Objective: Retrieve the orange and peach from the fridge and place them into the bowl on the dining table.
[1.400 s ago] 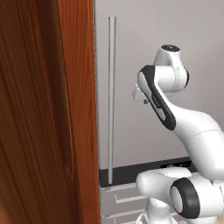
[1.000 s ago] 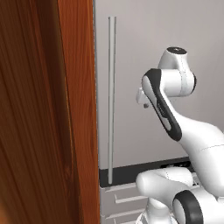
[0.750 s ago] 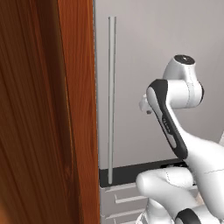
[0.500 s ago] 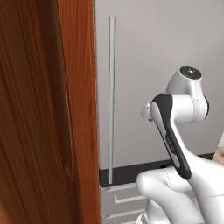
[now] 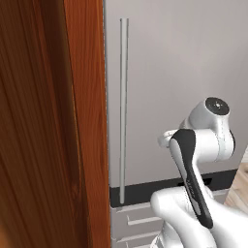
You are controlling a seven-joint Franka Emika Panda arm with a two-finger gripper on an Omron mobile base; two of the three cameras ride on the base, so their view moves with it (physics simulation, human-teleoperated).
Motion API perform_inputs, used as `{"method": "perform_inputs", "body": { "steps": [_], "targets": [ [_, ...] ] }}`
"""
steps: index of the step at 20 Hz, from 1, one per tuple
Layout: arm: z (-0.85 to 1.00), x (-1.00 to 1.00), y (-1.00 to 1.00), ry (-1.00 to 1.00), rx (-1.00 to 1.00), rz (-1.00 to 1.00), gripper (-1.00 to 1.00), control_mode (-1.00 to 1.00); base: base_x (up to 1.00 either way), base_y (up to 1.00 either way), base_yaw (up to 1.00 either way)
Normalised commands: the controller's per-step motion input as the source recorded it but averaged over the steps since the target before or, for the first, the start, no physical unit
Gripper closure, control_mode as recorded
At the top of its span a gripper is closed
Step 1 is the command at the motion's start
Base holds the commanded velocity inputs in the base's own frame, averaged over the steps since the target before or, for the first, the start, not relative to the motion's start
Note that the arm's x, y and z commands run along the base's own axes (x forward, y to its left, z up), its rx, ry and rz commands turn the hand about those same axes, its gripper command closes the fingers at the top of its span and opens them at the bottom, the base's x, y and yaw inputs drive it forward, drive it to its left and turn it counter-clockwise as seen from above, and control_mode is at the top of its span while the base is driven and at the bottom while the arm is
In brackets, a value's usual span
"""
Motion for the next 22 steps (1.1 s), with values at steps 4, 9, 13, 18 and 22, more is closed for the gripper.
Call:
{"method": "perform_inputs", "body": {
  "steps": [4,9,13,18,22],
  "targets": [
    [-0.19,-0.02,0.0,0.0,0.0,0.0,-1.0,-1.0,0.0,0.0,0.0],
    [-0.2,-0.03,0.0,0.0,0.0,0.0,-1.0,-1.0,0.0,0.0,0.0],
    [-0.13,-0.24,0.0,0.0,0.0,0.0,-1.0,-1.0,0.0,0.0,0.0],
    [-0.1,-0.31,0.0,-0.02,0.0,0.0,-1.0,-1.0,0.0,0.0,0.0],
    [-0.13,-0.32,0.0,-0.04,0.0,0.0,-1.0,-1.0,0.0,0.0,0.0]
  ]
}}
